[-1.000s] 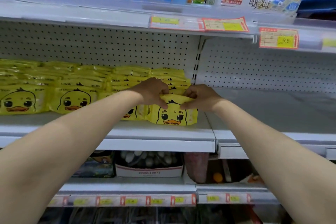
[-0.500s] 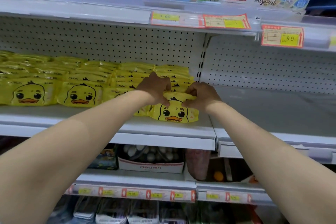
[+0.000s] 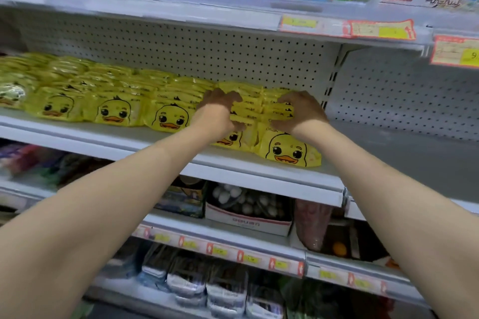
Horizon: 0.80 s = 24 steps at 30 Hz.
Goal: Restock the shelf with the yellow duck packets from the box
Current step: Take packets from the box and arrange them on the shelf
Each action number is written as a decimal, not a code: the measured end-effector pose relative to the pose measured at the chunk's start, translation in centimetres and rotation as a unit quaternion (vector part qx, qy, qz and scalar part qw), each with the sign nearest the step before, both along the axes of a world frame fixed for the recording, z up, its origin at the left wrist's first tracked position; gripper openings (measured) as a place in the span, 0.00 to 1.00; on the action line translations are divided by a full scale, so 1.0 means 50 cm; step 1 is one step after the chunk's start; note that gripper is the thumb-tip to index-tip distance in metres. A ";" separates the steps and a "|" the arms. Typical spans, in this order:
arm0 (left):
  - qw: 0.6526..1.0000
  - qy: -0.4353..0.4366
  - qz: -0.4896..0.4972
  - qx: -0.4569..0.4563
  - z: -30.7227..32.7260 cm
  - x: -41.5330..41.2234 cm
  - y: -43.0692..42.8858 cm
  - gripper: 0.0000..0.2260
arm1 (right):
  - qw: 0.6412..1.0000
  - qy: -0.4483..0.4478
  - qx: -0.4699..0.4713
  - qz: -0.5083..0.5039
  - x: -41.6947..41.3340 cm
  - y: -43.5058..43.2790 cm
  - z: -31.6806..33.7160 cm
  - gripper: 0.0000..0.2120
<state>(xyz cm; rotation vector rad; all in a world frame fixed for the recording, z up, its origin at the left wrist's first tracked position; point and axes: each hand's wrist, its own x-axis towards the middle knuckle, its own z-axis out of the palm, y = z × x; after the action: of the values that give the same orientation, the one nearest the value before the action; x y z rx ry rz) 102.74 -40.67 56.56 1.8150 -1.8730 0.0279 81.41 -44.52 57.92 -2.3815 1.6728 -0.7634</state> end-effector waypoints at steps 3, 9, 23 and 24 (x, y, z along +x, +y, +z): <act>0.999 0.020 0.042 -0.013 0.009 0.090 0.037 0.30 | 1.000 0.013 0.009 0.017 0.076 0.026 0.007 0.30; 0.995 0.031 0.097 0.001 -0.009 0.304 0.148 0.30 | 0.998 0.030 -0.008 0.054 0.285 0.092 0.015 0.31; 0.962 0.028 0.265 0.063 -0.101 0.900 0.519 0.30 | 0.960 0.080 0.055 0.261 0.943 0.318 -0.128 0.34; 0.958 0.029 0.278 0.068 -0.116 0.931 0.544 0.30 | 0.956 0.085 0.057 0.275 0.979 0.335 -0.144 0.34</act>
<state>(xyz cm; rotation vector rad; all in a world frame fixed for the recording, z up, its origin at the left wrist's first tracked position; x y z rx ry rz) 149.27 -13.45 50.76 2.3562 -1.2958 0.0449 130.37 -27.80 50.73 -2.6863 0.9684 -0.3640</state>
